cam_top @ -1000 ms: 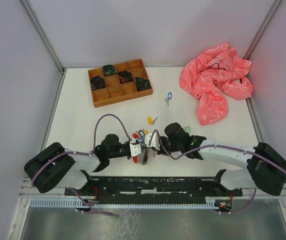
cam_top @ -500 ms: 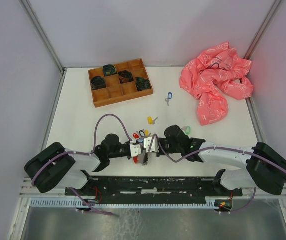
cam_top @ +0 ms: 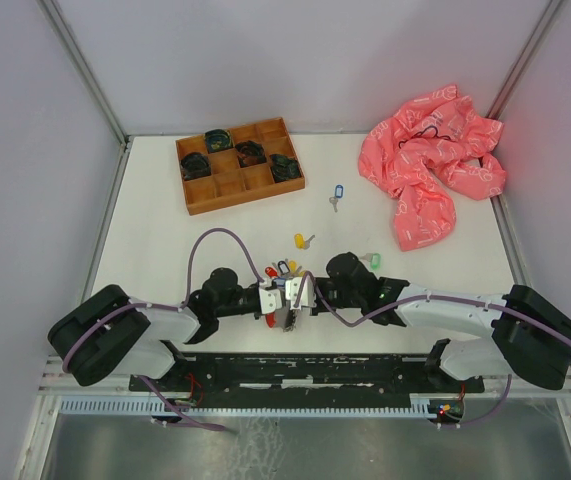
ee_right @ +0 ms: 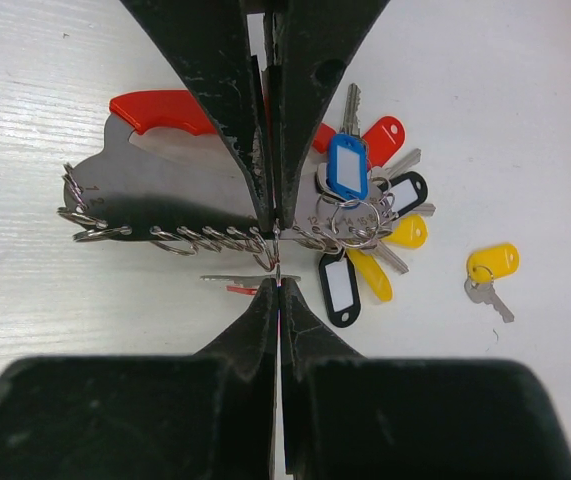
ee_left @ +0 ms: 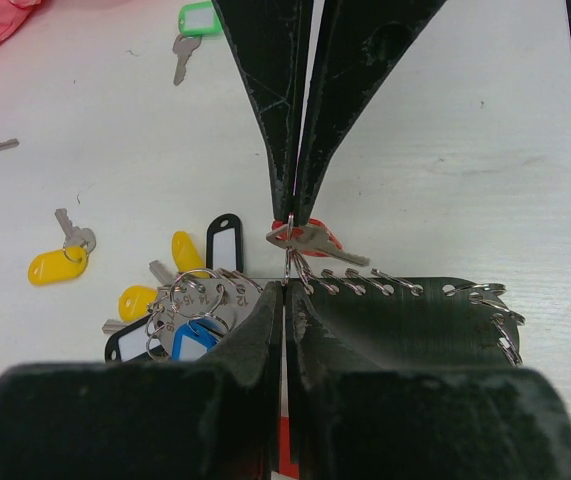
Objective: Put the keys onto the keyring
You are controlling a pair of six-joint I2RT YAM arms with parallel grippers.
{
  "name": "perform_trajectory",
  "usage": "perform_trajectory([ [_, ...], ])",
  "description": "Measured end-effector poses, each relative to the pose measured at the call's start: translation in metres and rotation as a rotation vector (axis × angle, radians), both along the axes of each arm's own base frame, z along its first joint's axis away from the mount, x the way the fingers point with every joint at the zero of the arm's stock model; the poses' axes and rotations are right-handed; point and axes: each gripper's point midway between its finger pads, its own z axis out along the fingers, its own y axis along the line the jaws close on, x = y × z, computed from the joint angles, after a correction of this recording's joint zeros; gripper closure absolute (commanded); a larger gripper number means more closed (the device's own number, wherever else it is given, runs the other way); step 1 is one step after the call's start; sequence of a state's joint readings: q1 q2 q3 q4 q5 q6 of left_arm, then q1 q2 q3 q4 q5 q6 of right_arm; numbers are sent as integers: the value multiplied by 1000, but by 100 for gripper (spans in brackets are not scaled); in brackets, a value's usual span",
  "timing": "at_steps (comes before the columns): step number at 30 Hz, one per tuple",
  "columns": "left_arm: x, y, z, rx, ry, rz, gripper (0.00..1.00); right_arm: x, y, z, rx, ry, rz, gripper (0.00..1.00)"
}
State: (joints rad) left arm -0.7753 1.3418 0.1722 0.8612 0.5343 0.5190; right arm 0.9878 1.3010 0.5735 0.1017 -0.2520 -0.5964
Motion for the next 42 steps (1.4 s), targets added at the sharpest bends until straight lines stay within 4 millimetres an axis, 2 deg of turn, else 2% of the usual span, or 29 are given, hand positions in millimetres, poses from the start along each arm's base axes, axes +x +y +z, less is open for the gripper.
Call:
perform_trajectory([
  [42, -2, 1, -4, 11, 13, -3, 97, -1, 0, -3, -22, -19, 4, 99],
])
